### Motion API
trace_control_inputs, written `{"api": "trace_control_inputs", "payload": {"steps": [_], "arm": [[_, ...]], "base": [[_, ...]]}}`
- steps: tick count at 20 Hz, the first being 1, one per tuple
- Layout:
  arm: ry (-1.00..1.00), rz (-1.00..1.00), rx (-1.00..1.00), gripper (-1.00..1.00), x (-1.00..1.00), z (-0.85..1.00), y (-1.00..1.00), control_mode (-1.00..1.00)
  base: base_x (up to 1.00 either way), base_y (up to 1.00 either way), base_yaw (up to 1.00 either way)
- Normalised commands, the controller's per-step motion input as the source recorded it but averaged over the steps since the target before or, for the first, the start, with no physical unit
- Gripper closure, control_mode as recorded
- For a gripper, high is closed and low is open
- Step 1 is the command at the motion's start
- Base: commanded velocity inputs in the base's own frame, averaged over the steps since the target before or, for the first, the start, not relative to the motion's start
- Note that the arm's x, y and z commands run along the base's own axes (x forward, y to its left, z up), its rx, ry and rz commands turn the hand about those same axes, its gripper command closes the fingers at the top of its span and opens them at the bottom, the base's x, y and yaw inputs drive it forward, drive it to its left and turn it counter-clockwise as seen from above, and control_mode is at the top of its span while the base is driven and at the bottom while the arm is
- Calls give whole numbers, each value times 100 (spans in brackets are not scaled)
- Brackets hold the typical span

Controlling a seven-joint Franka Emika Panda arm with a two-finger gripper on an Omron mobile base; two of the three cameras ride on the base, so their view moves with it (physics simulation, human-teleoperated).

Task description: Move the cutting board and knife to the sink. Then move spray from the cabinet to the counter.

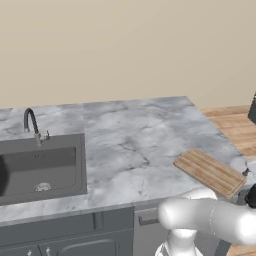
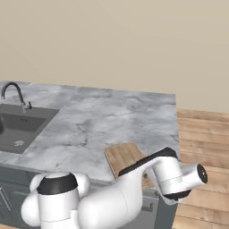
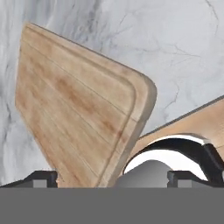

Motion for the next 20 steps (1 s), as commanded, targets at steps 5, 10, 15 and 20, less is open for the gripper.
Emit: {"api": "trace_control_inputs", "payload": {"steps": [5, 10, 15, 20], "arm": [[0, -2, 7, -100, 16, -45, 0, -100], [0, 0, 5, -100, 8, -39, 0, -100], [0, 0, 6, -100, 0, -27, 0, -100], [0, 0, 6, -100, 0, -2, 0, -100]], "base": [[0, 0, 0], [0, 0, 0], [0, 0, 0], [0, 0, 0]]}}
